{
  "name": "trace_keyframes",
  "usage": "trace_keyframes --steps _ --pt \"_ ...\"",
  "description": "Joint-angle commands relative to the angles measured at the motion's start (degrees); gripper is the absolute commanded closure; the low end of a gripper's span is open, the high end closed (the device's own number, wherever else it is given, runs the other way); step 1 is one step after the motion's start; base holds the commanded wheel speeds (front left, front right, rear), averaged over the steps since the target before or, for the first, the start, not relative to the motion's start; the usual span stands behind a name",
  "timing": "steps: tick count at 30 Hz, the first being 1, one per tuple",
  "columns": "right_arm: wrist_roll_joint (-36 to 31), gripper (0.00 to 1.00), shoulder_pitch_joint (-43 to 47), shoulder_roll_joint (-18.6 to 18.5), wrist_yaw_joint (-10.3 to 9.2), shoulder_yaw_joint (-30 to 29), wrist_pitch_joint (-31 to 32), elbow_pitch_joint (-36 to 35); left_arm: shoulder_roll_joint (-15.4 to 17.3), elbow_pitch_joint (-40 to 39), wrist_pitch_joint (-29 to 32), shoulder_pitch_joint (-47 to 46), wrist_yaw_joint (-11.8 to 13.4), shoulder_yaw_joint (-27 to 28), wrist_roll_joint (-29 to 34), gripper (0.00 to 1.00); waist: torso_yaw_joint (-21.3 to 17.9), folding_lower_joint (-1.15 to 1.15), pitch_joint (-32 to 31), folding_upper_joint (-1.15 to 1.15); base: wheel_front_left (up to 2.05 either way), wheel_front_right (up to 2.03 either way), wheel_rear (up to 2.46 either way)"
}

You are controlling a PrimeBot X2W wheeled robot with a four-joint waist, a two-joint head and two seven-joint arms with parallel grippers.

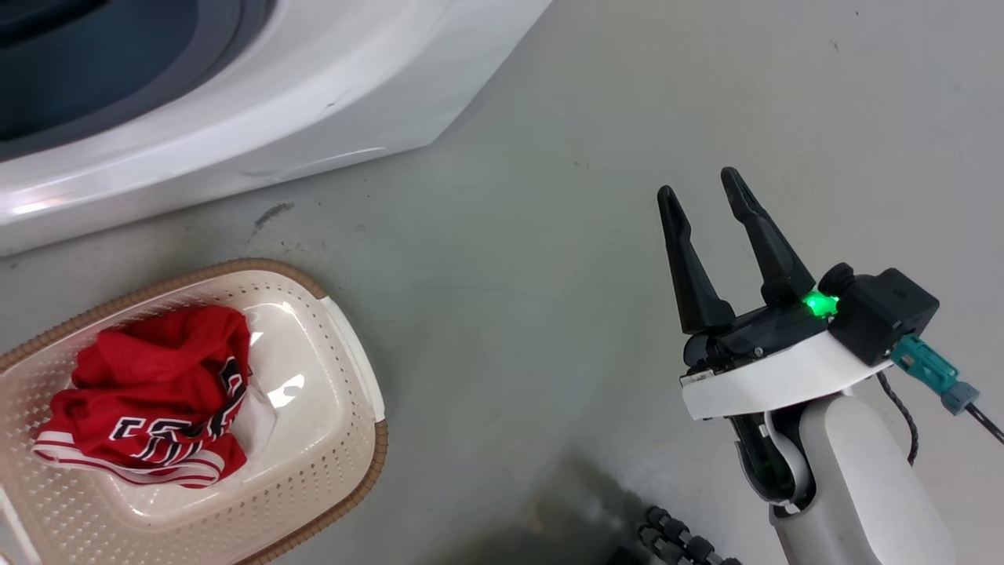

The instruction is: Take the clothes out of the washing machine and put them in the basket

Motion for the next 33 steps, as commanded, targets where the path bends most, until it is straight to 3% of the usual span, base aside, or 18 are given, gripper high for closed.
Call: trace_keyframes --steps 1,14,23,27,33 --pt "-0.25 0.00 -0.39 0.01 -0.04 -0.14 -0.12 0.17 0.07 -1.11 -1.84 1.17 0.22 -0.13 -0.40 1.00 0.38 -0.01 -0.68 0.00 0.00 0.00 0.00" --pt "-2.64 0.00 1.58 0.00 -0.04 -2.25 -0.12 1.45 -3.35 -5.27 -28.08 13.11 3.28 3.09 -5.89 1.00 2.73 -0.01 -8.47 0.00 0.00 0.00 0.00" --pt "-4.41 0.00 4.06 -0.01 -0.04 -3.77 -0.13 2.85 -6.42 -1.56 -44.01 20.53 1.76 4.69 -9.61 1.00 4.05 -0.01 -15.11 0.00 0.00 0.00 0.00" --pt "-5.23 0.00 5.39 0.00 -0.04 -4.69 -0.12 3.43 -8.32 0.10 -49.46 22.84 1.39 4.97 -10.69 1.00 5.11 -0.01 -18.04 0.00 0.00 0.00 0.00" --pt "-6.11 0.00 7.20 0.00 -0.04 -5.91 -0.12 4.03 -11.28 -1.19 -52.24 26.87 0.71 5.42 -12.20 1.00 6.85 -0.01 -22.12 0.00 0.00 0.00 0.00"
